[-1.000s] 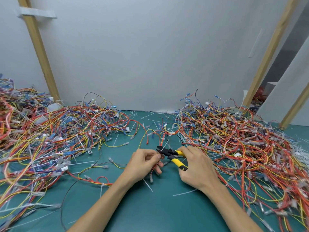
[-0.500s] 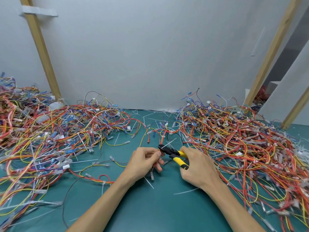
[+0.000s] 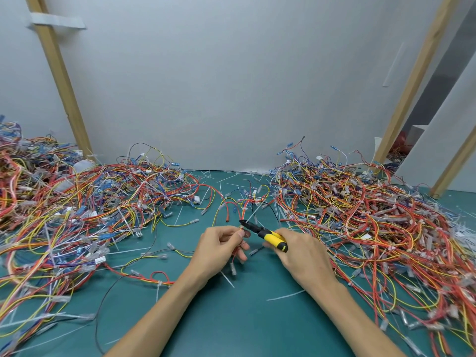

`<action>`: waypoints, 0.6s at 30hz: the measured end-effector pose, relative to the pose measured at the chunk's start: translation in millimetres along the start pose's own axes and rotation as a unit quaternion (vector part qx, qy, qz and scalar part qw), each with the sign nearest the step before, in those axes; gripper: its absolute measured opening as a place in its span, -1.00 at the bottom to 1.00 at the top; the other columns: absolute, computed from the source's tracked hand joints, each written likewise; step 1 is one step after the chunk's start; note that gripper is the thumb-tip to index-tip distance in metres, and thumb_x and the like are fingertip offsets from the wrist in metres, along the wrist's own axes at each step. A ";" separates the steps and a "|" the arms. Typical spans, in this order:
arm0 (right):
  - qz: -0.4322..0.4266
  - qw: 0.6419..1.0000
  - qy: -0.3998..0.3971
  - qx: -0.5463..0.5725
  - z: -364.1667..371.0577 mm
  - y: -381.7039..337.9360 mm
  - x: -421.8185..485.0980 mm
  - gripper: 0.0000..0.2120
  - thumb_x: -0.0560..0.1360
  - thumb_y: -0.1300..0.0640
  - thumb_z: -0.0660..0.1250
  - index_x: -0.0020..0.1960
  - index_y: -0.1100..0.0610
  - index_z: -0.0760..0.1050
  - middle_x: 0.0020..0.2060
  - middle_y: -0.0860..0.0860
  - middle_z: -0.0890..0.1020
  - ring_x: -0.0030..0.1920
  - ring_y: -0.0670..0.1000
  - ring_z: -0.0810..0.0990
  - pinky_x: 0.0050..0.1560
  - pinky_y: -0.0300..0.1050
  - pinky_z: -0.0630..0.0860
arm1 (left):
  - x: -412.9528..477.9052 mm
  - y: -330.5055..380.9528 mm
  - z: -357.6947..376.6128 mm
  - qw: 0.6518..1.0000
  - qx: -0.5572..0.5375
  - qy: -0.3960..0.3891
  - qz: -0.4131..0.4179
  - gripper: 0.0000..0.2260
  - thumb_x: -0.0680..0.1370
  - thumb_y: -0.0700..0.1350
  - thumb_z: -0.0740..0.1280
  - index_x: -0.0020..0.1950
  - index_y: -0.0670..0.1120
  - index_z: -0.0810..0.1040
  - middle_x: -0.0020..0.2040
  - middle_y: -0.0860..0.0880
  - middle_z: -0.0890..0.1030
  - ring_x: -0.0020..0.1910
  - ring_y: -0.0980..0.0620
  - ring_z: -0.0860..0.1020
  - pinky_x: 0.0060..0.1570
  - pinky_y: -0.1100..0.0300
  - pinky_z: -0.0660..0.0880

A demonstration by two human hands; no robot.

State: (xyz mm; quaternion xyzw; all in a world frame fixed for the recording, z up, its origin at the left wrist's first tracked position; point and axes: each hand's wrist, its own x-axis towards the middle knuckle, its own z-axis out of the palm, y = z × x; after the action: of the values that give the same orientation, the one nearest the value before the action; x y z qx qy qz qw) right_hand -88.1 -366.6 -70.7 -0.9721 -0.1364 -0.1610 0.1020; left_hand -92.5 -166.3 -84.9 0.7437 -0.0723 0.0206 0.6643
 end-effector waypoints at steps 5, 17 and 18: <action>0.004 1.000 0.024 0.016 0.1 -3.1 -3.9 -0.48 0.45 -0.47 0.10 -0.11 -0.03 0.49 -0.35 -0.06 0.58 -0.23 0.06 0.60 -0.26 -0.06 0.48 | -0.6 0.7 -0.4 1.000 -0.008 0.000 0.004 -0.83 0.63 -0.21 0.25 -0.05 -0.17 0.63 -0.32 -0.03 0.65 -0.44 0.01 0.58 -0.29 0.22 0.51; 0.020 0.998 0.037 0.040 1.6 -3.1 -5.1 -0.35 0.46 -0.49 -0.04 -0.29 0.07 0.42 -0.46 0.00 0.51 -0.33 0.07 0.53 -0.27 -0.01 0.49 | -3.3 5.4 -1.6 0.999 -0.014 -0.039 -0.003 -0.82 0.64 -0.22 0.24 0.01 -0.25 0.61 -0.32 -0.01 0.65 -0.45 0.06 0.58 -0.39 0.37 0.42; 0.020 0.998 0.035 0.039 1.7 -3.0 -4.7 -0.34 0.45 -0.49 -0.05 -0.29 0.07 0.42 -0.46 0.00 0.51 -0.33 0.08 0.53 -0.27 -0.02 0.49 | -3.5 6.2 -1.5 0.999 -0.017 -0.042 -0.005 -0.82 0.64 -0.23 0.23 0.01 -0.25 0.61 -0.32 -0.01 0.64 -0.46 0.06 0.58 -0.39 0.37 0.42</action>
State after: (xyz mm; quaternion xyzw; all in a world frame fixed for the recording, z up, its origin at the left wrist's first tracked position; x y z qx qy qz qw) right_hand -92.8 -364.5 -73.4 -0.9636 -0.1197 -0.1877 0.1480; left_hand -96.7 -165.2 -79.0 0.7331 -0.0968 -0.0153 0.6731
